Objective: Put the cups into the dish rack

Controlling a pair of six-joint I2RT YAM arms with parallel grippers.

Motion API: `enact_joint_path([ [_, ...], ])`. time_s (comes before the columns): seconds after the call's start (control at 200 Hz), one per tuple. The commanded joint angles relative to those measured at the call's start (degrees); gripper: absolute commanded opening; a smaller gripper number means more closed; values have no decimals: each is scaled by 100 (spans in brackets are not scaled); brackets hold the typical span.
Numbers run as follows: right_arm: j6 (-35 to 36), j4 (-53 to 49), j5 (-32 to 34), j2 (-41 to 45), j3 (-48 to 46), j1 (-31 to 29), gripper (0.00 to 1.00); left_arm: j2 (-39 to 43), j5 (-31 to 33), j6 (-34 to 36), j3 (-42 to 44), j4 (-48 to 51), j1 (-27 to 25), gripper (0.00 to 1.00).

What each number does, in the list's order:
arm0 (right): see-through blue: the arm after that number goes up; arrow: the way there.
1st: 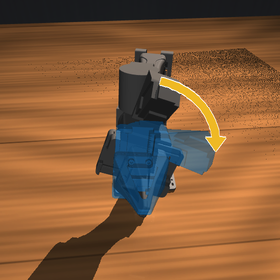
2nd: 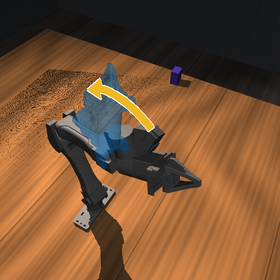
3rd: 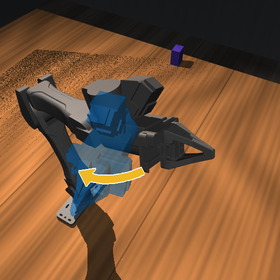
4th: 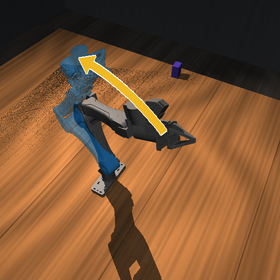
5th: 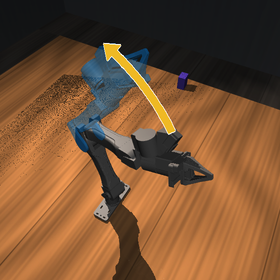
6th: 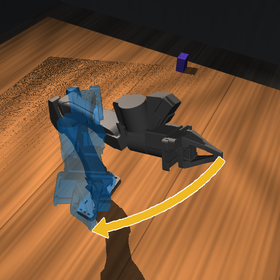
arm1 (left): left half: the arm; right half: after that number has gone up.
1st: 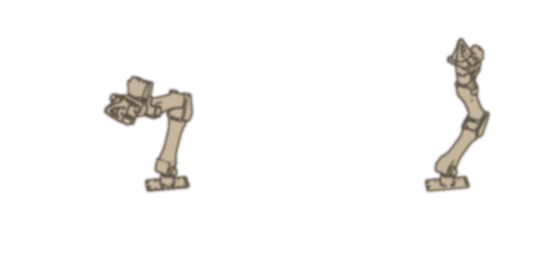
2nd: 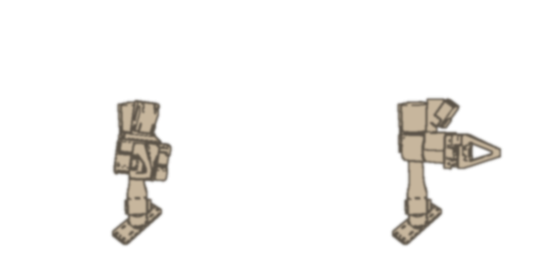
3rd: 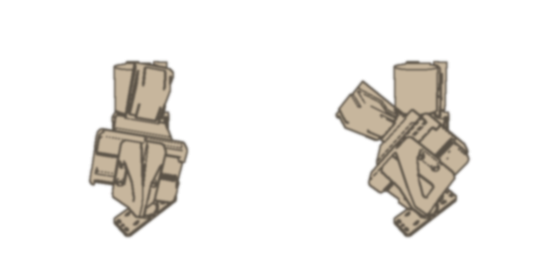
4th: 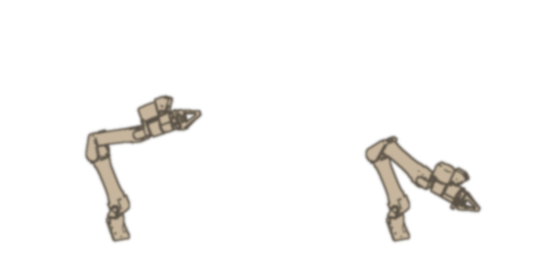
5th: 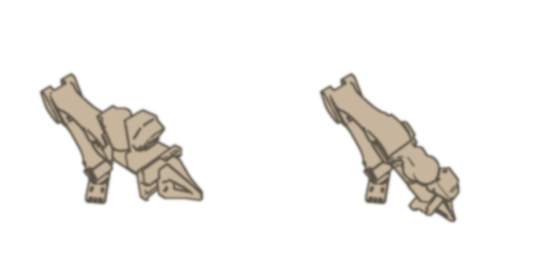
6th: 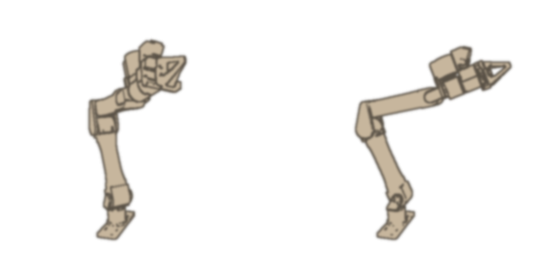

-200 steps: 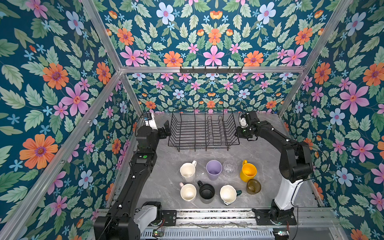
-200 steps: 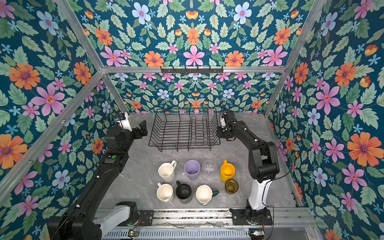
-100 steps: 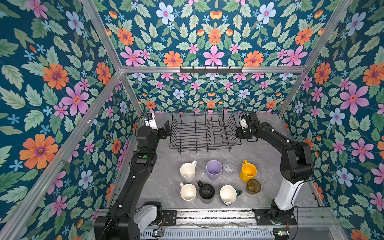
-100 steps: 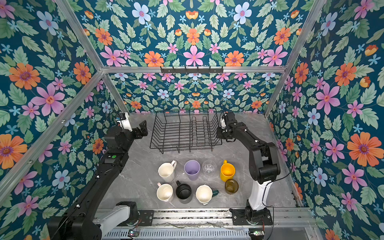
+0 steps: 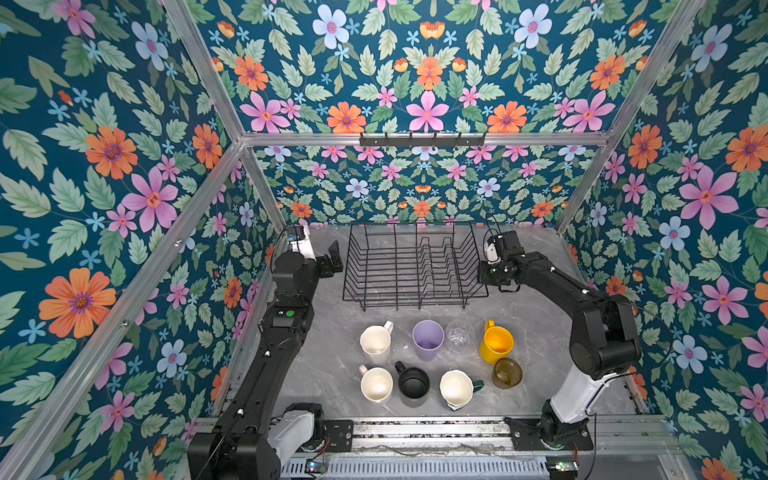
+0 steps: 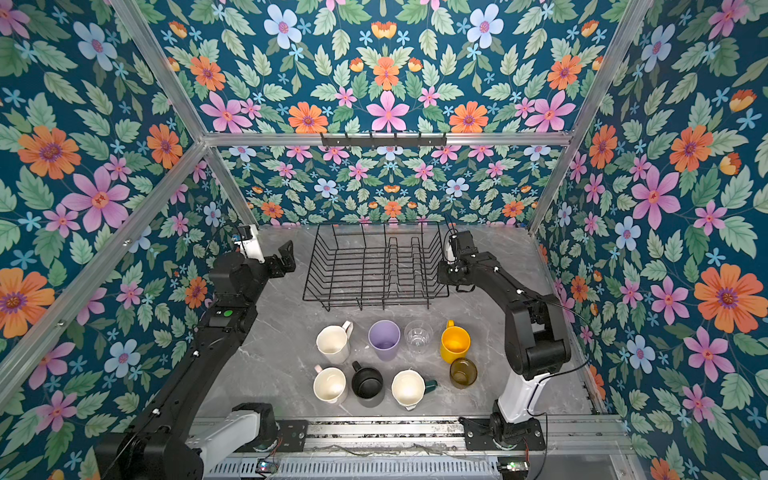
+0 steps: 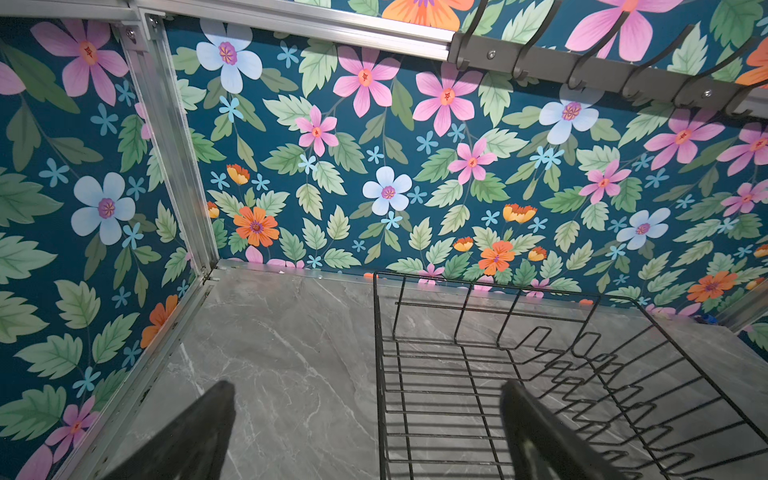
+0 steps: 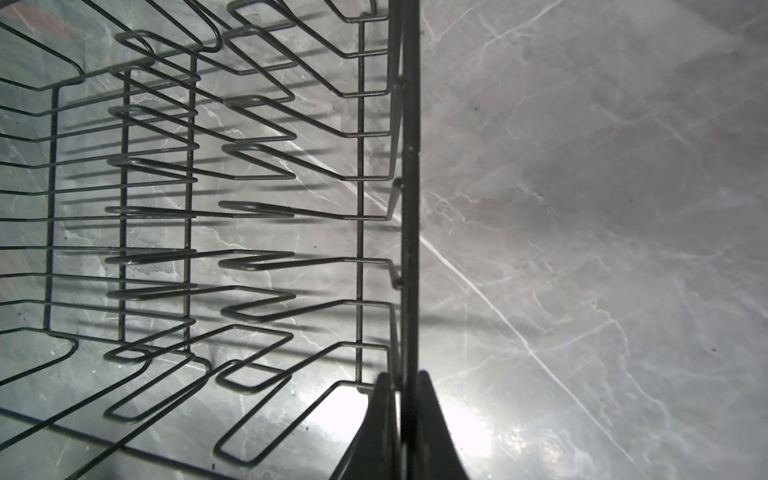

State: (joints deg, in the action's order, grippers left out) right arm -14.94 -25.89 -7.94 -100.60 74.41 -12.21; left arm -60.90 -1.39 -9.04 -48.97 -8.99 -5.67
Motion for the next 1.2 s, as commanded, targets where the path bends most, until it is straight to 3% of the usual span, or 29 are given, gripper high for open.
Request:
enact_joint_path([
  [0.0, 272, -233, 644, 133, -161, 140, 0, -16, -72, -28, -43, 3, 5, 100],
  [0.28, 370, -36, 323, 374, -434, 723, 0, -22, -55, -28, -44, 12, 5, 100],
  [0.455, 741, 187, 297, 326, -495, 728, 0, -39, -55, -28, -47, 12, 5, 100],
  [0.75, 1266, 383, -428, 282, -594, 724, 0, -45, -55, -37, -42, 12, 7, 100],
  [0.95, 1158, 279, -366, 254, -533, 724, 0, -54, -72, -54, -51, 21, 8, 100],
  [1.2, 850, 99, -117, 411, -355, 728, 45, -199, 192, -79, -169, 254, 13, 100],
])
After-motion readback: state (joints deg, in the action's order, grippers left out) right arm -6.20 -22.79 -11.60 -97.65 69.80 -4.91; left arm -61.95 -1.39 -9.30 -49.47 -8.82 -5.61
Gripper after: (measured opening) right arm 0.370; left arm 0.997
